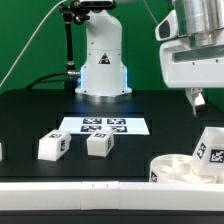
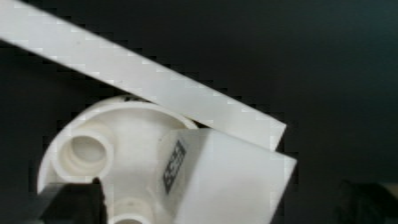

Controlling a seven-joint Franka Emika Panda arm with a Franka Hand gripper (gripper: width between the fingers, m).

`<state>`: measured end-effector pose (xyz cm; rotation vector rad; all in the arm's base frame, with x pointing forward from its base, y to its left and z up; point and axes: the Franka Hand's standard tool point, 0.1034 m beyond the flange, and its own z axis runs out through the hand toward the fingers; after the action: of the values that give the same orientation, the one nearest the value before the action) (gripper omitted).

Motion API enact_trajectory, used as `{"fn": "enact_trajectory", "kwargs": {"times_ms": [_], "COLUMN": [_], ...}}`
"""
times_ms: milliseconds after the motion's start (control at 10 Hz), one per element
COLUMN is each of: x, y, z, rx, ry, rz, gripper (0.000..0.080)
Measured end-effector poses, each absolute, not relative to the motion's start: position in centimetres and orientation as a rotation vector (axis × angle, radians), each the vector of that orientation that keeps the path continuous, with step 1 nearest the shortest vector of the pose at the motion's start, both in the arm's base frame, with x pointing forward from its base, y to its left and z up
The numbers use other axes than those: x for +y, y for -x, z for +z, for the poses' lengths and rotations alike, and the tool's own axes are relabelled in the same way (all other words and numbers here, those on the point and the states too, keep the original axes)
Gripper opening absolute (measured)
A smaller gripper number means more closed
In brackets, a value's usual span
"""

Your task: Assemble stool

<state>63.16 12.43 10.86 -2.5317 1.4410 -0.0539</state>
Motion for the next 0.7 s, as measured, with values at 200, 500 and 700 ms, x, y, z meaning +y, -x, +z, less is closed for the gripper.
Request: {"fn": "enact_trajectory", "kwargs": {"times_ms": [200,500,700], "x": [12.39,12.42,12.18], "y": [-63.14,-62.96,-62.95], "z": [10.8,10.92,10.77], "rx": [1.22,0.626,0.403], "ry": [2.65,2.893,2.94], "rz": [-0.082,-0.124,-0.156], "gripper": [0.0649,0.0649,0.0649]}}
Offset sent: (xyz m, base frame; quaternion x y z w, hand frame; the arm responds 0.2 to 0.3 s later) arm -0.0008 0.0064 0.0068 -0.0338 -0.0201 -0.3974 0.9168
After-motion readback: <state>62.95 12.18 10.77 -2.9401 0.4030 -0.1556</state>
